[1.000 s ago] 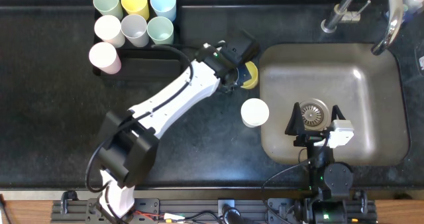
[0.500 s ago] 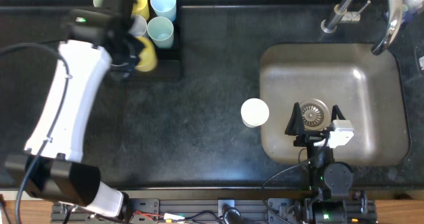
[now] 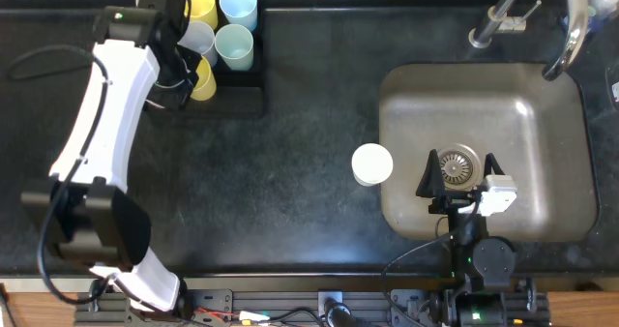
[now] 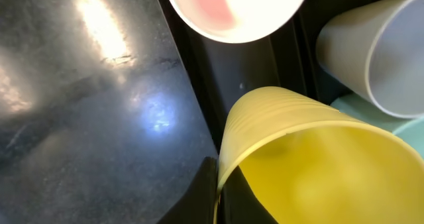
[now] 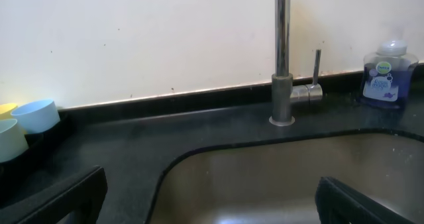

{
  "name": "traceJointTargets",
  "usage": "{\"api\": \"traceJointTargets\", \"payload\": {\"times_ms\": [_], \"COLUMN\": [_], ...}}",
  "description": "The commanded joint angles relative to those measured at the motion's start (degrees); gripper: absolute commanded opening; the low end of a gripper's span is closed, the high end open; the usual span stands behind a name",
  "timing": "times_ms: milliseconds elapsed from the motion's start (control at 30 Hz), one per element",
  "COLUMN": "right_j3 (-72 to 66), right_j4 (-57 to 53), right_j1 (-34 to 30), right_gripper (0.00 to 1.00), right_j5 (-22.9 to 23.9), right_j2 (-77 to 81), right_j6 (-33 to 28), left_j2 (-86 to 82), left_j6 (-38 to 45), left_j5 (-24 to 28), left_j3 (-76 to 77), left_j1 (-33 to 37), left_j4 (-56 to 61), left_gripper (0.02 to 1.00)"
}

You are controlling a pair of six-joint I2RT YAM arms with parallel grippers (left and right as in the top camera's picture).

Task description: Store Cups

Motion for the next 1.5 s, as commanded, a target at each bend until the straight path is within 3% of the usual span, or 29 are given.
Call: {"api": "traceJointTargets", "payload": {"times_ms": [33, 1500], "right_j3": [-0.74, -0.74], "right_j4": [0.28, 0.28], "right_j1": [0.24, 0.24], "right_gripper": [0.998, 0.998], "right_j5": [-0.2, -0.2], "right_j2": [-0.44, -0.44], "right_j6": [0.26, 0.26], "left_j2": [1.75, 8.87], "left_j6": [-4.37, -5.7], "left_j5": [-0.68, 0.28], "left_j3": [-0.7, -0.74], "left_j1": [0.57, 2.29], "left_j4": [-0.04, 2.93], "left_gripper": [0.036, 0.038]}}
